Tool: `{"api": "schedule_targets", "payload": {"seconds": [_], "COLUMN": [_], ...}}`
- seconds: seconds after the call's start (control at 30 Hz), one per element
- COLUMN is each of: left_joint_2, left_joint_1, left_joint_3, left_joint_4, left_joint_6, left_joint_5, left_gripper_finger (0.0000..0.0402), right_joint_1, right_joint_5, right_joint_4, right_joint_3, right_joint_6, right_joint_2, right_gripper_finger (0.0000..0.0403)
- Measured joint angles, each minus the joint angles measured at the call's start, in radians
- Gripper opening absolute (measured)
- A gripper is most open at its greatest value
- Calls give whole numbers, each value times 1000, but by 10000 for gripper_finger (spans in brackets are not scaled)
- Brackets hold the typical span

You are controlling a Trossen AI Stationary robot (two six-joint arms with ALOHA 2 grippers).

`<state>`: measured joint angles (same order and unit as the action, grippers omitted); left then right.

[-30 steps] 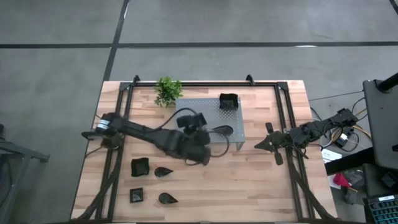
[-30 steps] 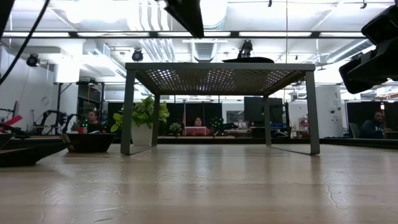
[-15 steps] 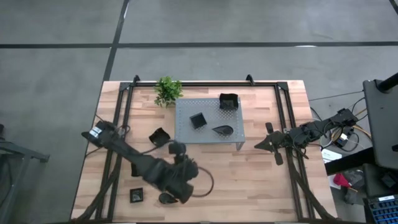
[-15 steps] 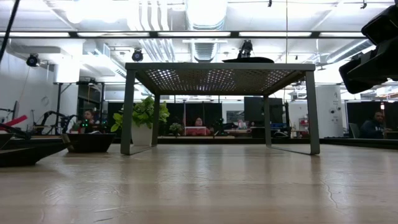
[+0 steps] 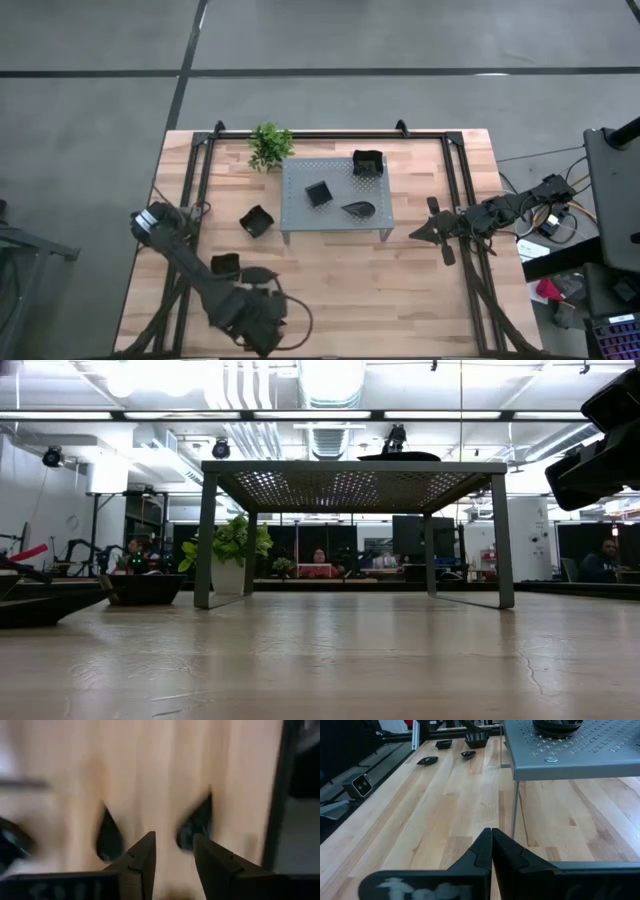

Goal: Pick & Place Mini shaped plates
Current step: Stack the black square plate on top of the black square plate on the shelf

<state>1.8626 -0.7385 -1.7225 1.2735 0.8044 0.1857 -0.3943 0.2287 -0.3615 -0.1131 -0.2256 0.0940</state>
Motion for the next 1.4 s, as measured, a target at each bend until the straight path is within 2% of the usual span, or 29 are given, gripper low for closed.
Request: {"api": "schedule_targets", "payload": {"seconds": [0.13, 0.4, 0.63, 0.7, 0.87, 1.17, 1.4], "left_joint_2": [0, 0, 0, 0, 0, 1, 1], "left_joint_1": [-43, -122, -219, -244, -280, -286, -287], "left_joint_3": [89, 215, 288, 306, 339, 424, 440], "left_joint_4": [-8, -198, -234, -233, -232, -242, -253], "left_joint_6": [126, 306, 421, 427, 466, 478, 478], "left_joint_5": [-107, -183, -235, -272, -277, -269, -281], "left_gripper_finger": [120, 108, 96, 94, 91, 92, 92], "right_joint_1": [0, 0, 0, 0, 0, 0, 0], "right_joint_5": [0, 0, 0, 0, 0, 0, 0], "right_joint_4": [0, 0, 0, 0, 0, 0, 0], "right_joint_3": [0, 0, 0, 0, 0, 0, 0], "right_joint_6": [0, 0, 0, 0, 0, 0, 0], "right_joint_2": [0, 0, 0, 0, 0, 0, 0], "right_gripper_finger": [9, 9, 9, 9, 9, 9, 9]}}
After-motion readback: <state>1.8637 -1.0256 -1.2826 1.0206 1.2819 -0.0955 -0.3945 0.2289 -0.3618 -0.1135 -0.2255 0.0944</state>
